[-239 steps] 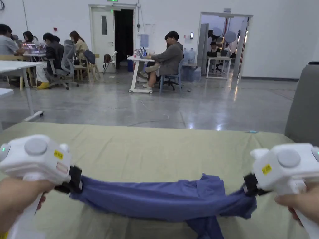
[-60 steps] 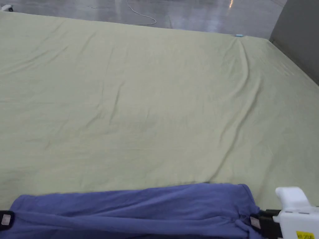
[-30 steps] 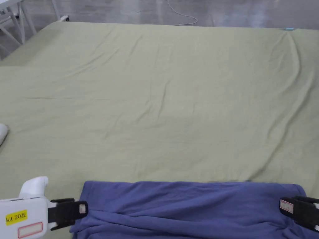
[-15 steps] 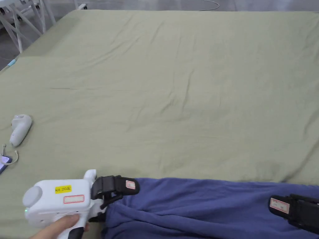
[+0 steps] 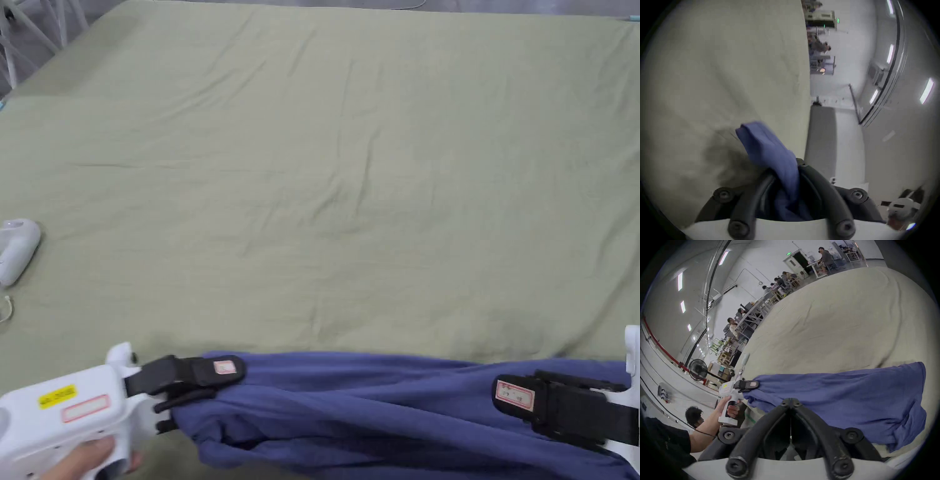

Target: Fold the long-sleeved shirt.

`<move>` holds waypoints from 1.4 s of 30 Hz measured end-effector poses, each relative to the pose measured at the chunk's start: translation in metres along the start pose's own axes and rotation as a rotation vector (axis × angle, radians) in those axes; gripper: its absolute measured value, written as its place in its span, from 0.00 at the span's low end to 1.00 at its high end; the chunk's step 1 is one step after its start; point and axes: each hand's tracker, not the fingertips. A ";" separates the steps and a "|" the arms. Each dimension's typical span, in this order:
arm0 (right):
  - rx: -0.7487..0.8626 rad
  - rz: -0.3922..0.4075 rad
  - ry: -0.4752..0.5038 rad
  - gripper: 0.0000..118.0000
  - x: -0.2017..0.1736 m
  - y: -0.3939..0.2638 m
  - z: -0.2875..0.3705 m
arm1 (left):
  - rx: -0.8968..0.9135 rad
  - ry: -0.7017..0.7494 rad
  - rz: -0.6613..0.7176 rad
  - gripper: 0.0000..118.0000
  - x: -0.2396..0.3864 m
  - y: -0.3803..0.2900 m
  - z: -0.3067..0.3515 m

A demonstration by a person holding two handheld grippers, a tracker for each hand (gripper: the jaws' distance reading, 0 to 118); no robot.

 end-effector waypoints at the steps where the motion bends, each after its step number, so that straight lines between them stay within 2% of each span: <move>1: 0.005 -0.006 0.000 0.00 0.000 0.002 0.000 | 0.022 -0.010 -0.014 0.03 0.011 -0.002 0.012; 5: 0.024 -0.007 -0.011 0.00 -0.009 0.010 0.000 | 0.090 -0.023 -0.057 0.03 0.043 0.011 0.069; 7: 0.033 -0.003 -0.023 0.00 -0.012 0.013 0.001 | 0.134 0.082 -0.143 0.03 0.057 0.018 0.095; 10: 0.041 -0.002 -0.050 0.00 -0.019 0.016 0.000 | 0.219 0.187 -0.160 0.03 0.068 0.022 0.128; 13: 0.031 -0.048 -0.104 0.00 -0.021 0.016 -0.002 | 0.289 0.319 -0.220 0.03 0.084 0.012 0.130; 14: 0.031 -0.063 -0.130 0.00 -0.022 0.015 -0.002 | 0.283 0.355 -0.255 0.03 0.093 0.004 0.119; 16: 0.011 -0.070 -0.249 0.00 -0.030 0.015 -0.004 | 0.230 0.336 -0.311 0.03 0.114 -0.017 0.083; 18: 0.010 -0.043 -0.363 0.00 -0.041 0.015 -0.003 | 0.153 0.313 -0.413 0.03 0.139 -0.038 0.043; 19: 0.015 -0.035 -0.381 0.00 -0.046 0.014 0.001 | 0.111 0.309 -0.479 0.03 0.155 -0.055 0.013; 22: 0.045 -0.020 -0.320 0.00 -0.059 0.011 0.022 | -0.003 0.347 -0.616 0.03 0.182 -0.091 -0.064; 25: 0.103 0.037 -0.281 0.00 -0.076 0.005 0.051 | -0.121 0.411 -0.660 0.03 0.180 -0.118 -0.144; 31: 0.205 0.171 -0.376 0.00 -0.088 -0.021 0.102 | -0.364 0.628 -0.626 0.04 0.121 -0.162 -0.270; 32: 0.209 0.186 -0.400 0.00 -0.088 -0.025 0.106 | -0.377 0.666 -0.637 0.07 0.112 -0.167 -0.279; 33: 0.213 0.197 -0.418 0.00 -0.087 -0.028 0.110 | -0.385 0.700 -0.650 0.15 0.104 -0.171 -0.285; 35: 0.220 0.198 -0.426 0.00 -0.082 -0.037 0.116 | -0.363 0.697 -0.696 0.43 0.093 -0.176 -0.289; 36: 0.220 0.196 -0.426 0.00 -0.080 -0.039 0.116 | -0.359 0.620 -0.707 0.58 0.097 -0.179 -0.286; 39: 0.220 0.150 -0.384 0.00 -0.070 -0.044 0.121 | -0.363 0.543 -0.717 0.70 0.127 -0.193 -0.271; 40: 0.227 0.133 -0.365 0.00 -0.068 -0.045 0.122 | -0.357 0.507 -0.741 0.77 0.142 -0.198 -0.264; 42: 0.241 0.113 -0.333 0.00 -0.065 -0.045 0.125 | -0.292 0.405 -0.791 0.77 0.175 -0.205 -0.238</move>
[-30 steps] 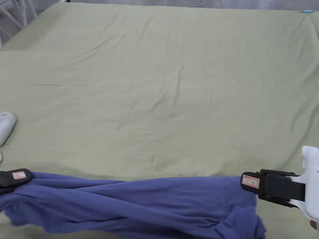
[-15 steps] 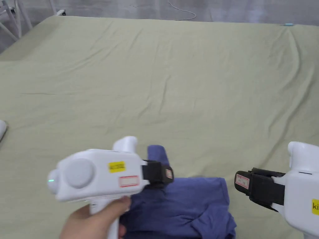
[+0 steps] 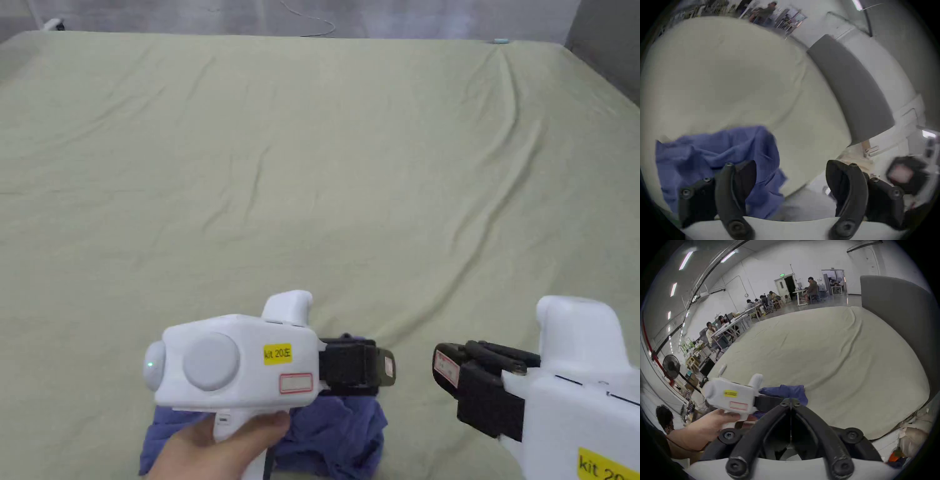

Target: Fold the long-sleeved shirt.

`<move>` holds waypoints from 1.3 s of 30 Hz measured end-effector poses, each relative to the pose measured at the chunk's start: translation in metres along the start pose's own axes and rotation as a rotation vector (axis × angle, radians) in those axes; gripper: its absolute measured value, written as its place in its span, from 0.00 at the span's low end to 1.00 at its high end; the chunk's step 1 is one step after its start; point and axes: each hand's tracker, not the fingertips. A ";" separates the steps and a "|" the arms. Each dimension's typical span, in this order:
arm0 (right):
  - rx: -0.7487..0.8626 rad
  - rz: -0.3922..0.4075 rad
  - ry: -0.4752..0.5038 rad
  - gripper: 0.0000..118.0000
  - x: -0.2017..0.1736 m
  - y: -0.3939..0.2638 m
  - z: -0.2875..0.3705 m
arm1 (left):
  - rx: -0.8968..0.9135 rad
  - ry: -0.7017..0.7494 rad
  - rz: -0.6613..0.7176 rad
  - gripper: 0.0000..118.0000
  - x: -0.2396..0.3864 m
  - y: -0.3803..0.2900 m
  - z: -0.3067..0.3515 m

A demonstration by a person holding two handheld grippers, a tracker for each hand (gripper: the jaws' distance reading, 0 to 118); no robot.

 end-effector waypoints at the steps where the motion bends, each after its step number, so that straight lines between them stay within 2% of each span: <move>1: 0.007 -0.011 0.014 0.00 0.002 0.000 0.001 | 0.068 -0.049 -0.009 0.77 0.006 0.002 0.023; 4: 0.033 -0.033 0.063 0.00 0.004 0.003 0.001 | 0.205 -0.148 0.015 0.78 0.017 0.011 0.077; 7: 0.037 -0.036 0.088 0.00 0.004 0.005 -0.002 | 0.264 -0.196 0.052 0.84 0.016 0.020 0.108; 9: 0.041 -0.043 0.096 0.00 0.003 0.006 -0.005 | 0.254 -0.173 0.064 0.83 0.004 0.025 0.119; 10: 0.039 -0.049 0.101 0.00 0.003 0.006 -0.007 | 0.248 -0.101 0.056 0.82 -0.004 0.025 0.119; 11: 0.032 -0.066 0.113 0.00 0.004 0.006 -0.009 | 0.228 0.010 0.041 0.76 -0.006 0.028 0.111; 12: 0.013 -0.108 0.147 0.00 0.006 0.005 -0.012 | 0.185 0.171 -0.013 0.60 -0.010 0.027 0.102; 13: -0.009 -0.152 0.183 0.00 0.010 0.005 -0.015 | 0.137 0.329 -0.101 0.23 -0.012 0.025 0.085; 14: -0.025 -0.192 0.211 0.00 0.013 0.004 -0.017 | 0.075 0.431 -0.187 0.00 -0.017 0.019 0.063; 15: -0.035 -0.221 0.223 0.00 0.016 0.004 -0.020 | 0.015 0.502 -0.224 0.00 -0.026 0.015 0.041; 17: -0.048 -0.256 0.222 0.00 0.021 0.003 -0.023 | -0.101 0.443 -0.195 0.00 -0.044 0.001 0.002; 19: -0.048 -0.255 0.206 0.00 0.024 0.003 -0.023 | -0.189 0.389 -0.111 0.00 -0.055 -0.016 -0.034; 22: -0.054 -0.253 0.189 0.00 0.025 0.002 -0.022 | -0.221 0.341 -0.147 0.00 -0.033 -0.034 -0.063; 24: -0.059 -0.260 0.177 0.00 0.026 0.001 -0.022 | -0.243 0.269 -0.109 0.00 -0.016 -0.040 -0.074; 27: -0.067 -0.268 0.163 0.00 0.028 -0.001 -0.022 | -0.270 0.265 -0.209 0.00 0.002 -0.043 -0.094; 29: -0.063 -0.267 0.150 0.00 0.029 -0.001 -0.022 | -0.277 0.221 -0.135 0.00 0.007 -0.039 -0.099; 30: -0.061 -0.266 0.144 0.00 0.029 -0.001 -0.021 | -0.281 0.168 -0.082 0.00 0.009 -0.037 -0.095; 32: -0.053 -0.274 0.150 0.00 0.032 0.003 -0.019 | -0.262 -0.031 0.030 0.00 0.009 -0.035 -0.075; 34: -0.005 -0.317 0.206 0.00 0.033 0.012 -0.013 | -0.190 -0.225 0.134 0.00 0.009 -0.034 -0.044; 37: 0.095 -0.380 0.343 0.00 0.039 0.024 -0.013 | -0.038 -0.282 0.211 0.00 -0.018 -0.024 0.021; 38: 0.102 -0.397 0.382 0.00 0.040 0.028 -0.016 | 0.016 -0.258 0.228 0.00 -0.033 -0.021 0.044; 39: 0.075 -0.394 0.372 0.00 0.037 0.034 -0.025 | 0.076 -0.207 0.246 0.00 -0.049 -0.015 0.068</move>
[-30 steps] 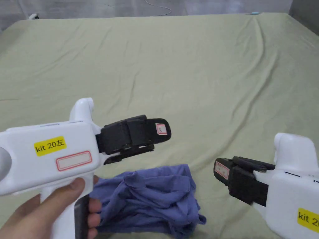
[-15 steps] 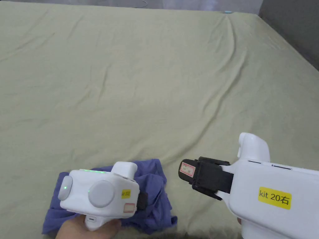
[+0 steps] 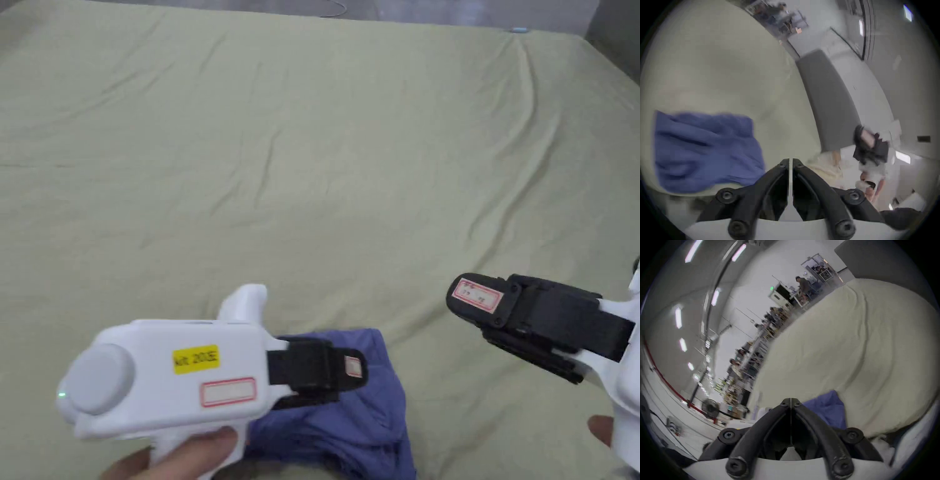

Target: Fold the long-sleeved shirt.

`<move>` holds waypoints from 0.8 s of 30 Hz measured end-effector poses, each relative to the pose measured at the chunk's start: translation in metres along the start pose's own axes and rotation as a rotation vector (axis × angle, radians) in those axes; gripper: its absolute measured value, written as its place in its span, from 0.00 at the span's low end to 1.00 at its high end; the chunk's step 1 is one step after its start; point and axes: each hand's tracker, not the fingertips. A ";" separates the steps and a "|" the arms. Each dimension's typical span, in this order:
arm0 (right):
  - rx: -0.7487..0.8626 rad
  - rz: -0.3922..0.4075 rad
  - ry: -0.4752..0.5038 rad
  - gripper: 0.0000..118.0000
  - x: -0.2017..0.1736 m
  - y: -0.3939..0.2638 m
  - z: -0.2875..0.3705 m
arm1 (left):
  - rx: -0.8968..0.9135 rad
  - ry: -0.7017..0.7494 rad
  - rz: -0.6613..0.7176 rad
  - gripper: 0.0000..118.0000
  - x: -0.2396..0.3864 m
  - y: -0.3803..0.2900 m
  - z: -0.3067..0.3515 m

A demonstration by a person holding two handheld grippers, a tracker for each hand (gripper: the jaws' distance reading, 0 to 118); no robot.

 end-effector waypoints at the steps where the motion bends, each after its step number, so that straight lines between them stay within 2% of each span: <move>1: -0.062 0.036 -0.082 0.00 -0.005 0.003 -0.016 | 0.061 0.075 0.006 0.00 -0.013 0.010 0.027; 4: -0.205 0.289 -0.371 0.00 -0.018 -0.013 -0.081 | 0.162 0.365 0.000 0.00 -0.045 0.034 0.079; 6: -0.357 0.349 -0.451 0.00 -0.009 -0.031 -0.128 | 0.108 0.473 0.022 0.00 -0.068 0.043 0.090; 9: -0.589 0.224 -0.453 0.00 0.022 -0.059 -0.189 | 0.043 0.452 0.068 0.00 -0.090 0.039 0.086; 11: -0.643 0.173 -0.509 0.00 0.044 -0.076 -0.212 | 0.025 0.423 0.100 0.00 -0.100 0.033 0.080; 12: -0.659 0.179 -0.569 0.00 0.052 -0.085 -0.221 | 0.016 0.417 0.104 0.00 -0.103 0.029 0.076; 13: -0.650 0.177 -0.583 0.00 0.058 -0.090 -0.225 | 0.011 0.417 0.107 0.00 -0.106 0.027 0.073; 14: -0.612 0.174 -0.544 0.00 0.058 -0.089 -0.223 | 0.005 0.416 0.106 0.00 -0.109 0.025 0.070; 18: -0.628 0.188 -0.531 0.00 0.056 -0.082 -0.217 | -0.004 0.415 0.100 0.03 -0.125 0.025 0.063; 19: -0.629 0.180 -0.517 0.00 0.057 -0.080 -0.214 | 0.016 0.408 0.102 0.22 -0.129 0.025 0.062; 21: -0.622 0.139 -0.489 0.00 0.064 -0.078 -0.212 | 0.030 0.380 0.111 0.85 -0.138 0.027 0.057; 22: -0.617 0.115 -0.476 0.00 0.067 -0.077 -0.210 | 0.022 0.328 0.133 1.00 -0.143 0.026 0.053; 23: -0.613 0.098 -0.465 0.00 0.068 -0.077 -0.208 | 0.058 0.272 0.144 1.00 -0.146 0.029 0.048; 24: -0.608 0.079 -0.452 0.00 0.071 -0.077 -0.206 | -0.001 0.258 0.203 1.00 -0.153 0.026 0.045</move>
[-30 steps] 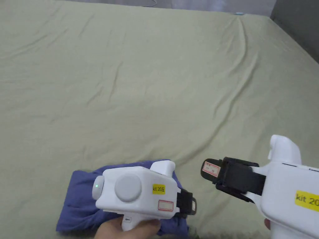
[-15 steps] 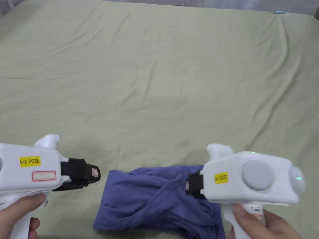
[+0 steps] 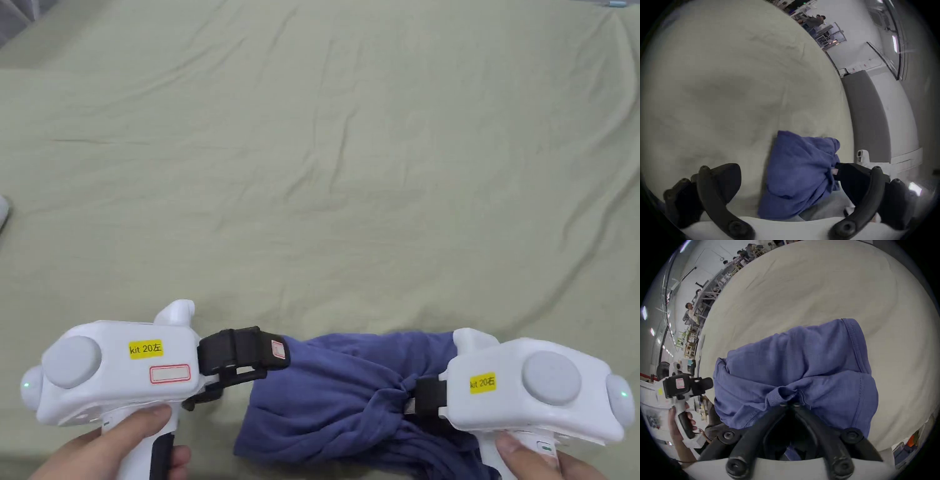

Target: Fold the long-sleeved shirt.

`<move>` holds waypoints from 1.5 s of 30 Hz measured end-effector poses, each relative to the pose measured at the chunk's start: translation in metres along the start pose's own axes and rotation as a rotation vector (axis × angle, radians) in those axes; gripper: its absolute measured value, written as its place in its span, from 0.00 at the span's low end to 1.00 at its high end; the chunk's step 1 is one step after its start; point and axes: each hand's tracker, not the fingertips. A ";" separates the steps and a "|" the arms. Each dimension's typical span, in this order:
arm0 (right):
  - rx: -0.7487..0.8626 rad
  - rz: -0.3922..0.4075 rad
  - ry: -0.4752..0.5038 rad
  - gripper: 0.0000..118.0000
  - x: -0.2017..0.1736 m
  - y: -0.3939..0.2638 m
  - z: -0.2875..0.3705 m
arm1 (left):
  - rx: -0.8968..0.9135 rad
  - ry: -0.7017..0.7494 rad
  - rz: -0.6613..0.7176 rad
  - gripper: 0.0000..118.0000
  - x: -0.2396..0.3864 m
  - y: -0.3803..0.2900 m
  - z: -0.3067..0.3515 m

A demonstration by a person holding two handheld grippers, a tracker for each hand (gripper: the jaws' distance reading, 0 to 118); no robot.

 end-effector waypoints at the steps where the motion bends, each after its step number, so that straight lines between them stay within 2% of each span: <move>1: 0.003 -0.012 0.015 0.00 0.003 0.000 0.001 | -0.045 -0.024 0.034 1.00 -0.003 0.001 -0.010; 3: 0.004 -0.039 0.040 0.00 0.006 -0.002 0.002 | -0.104 -0.023 0.046 1.00 -0.005 -0.002 -0.023; 6: 0.009 -0.046 0.047 0.00 0.005 -0.004 0.007 | -0.092 0.015 -0.061 1.00 0.007 0.005 -0.025; 7: 0.015 -0.037 0.039 0.00 0.002 -0.006 0.009 | -0.104 0.013 -0.095 0.85 0.010 0.003 -0.025; 8: 0.020 -0.034 0.016 0.00 -0.002 -0.006 0.011 | -0.109 0.013 -0.105 0.54 0.014 0.001 -0.024; 9: 0.023 -0.042 -0.025 0.00 -0.007 -0.006 0.013 | -0.110 0.024 -0.093 0.15 0.017 0.000 -0.028; 10: 0.024 -0.050 -0.066 0.00 -0.016 -0.005 0.015 | -0.117 0.046 -0.099 0.05 0.016 -0.004 -0.036; 14: 0.084 -0.015 -0.086 0.00 -0.042 -0.006 0.024 | -0.089 -0.009 -0.004 0.05 0.007 -0.007 -0.034; 18: 0.134 -0.027 -0.119 0.00 -0.076 -0.008 0.029 | -0.005 -0.135 0.065 0.05 -0.010 0.007 0.015; 20: 0.140 -0.003 -0.110 0.00 -0.100 -0.008 0.027 | 0.038 -0.130 0.083 0.05 -0.016 0.014 0.041; 24: 0.140 0.042 0.028 0.00 -0.162 -0.010 0.019 | 0.109 -0.016 0.051 0.05 -0.036 0.028 0.108; 27: 0.132 0.088 0.076 0.00 -0.201 -0.015 0.013 | 0.136 0.089 0.043 0.05 -0.061 0.042 0.155; 30: 0.105 0.135 0.147 0.00 -0.231 -0.025 0.008 | 0.117 0.290 -0.001 0.05 -0.083 0.062 0.193; 34: 0.043 0.221 0.223 0.00 -0.243 -0.036 0.010 | 0.176 0.605 0.009 0.07 -0.108 0.078 0.218; 35: 0.045 0.242 0.236 0.00 -0.241 -0.038 0.013 | 0.176 0.645 0.013 0.14 -0.112 0.077 0.217; 36: 0.051 0.255 0.237 0.00 -0.238 -0.039 0.016 | 0.200 0.696 -0.019 0.38 -0.113 0.075 0.215; 37: 0.054 0.267 0.230 0.00 -0.236 -0.039 0.019 | 0.232 0.749 -0.058 0.80 -0.111 0.070 0.214; 38: 0.059 0.278 0.224 0.00 -0.235 -0.038 0.022 | 0.249 0.772 -0.087 0.97 -0.107 0.066 0.212; 39: 0.069 0.288 0.219 0.00 -0.231 -0.037 0.027 | 0.283 0.761 -0.110 1.00 -0.102 0.061 0.212; 43: 0.122 0.280 0.255 0.00 -0.217 -0.033 0.051 | 0.332 0.690 -0.085 1.00 -0.067 0.052 0.223; 45: 0.160 0.269 0.282 0.00 -0.207 -0.031 0.069 | 0.375 0.628 -0.128 1.00 -0.036 0.047 0.225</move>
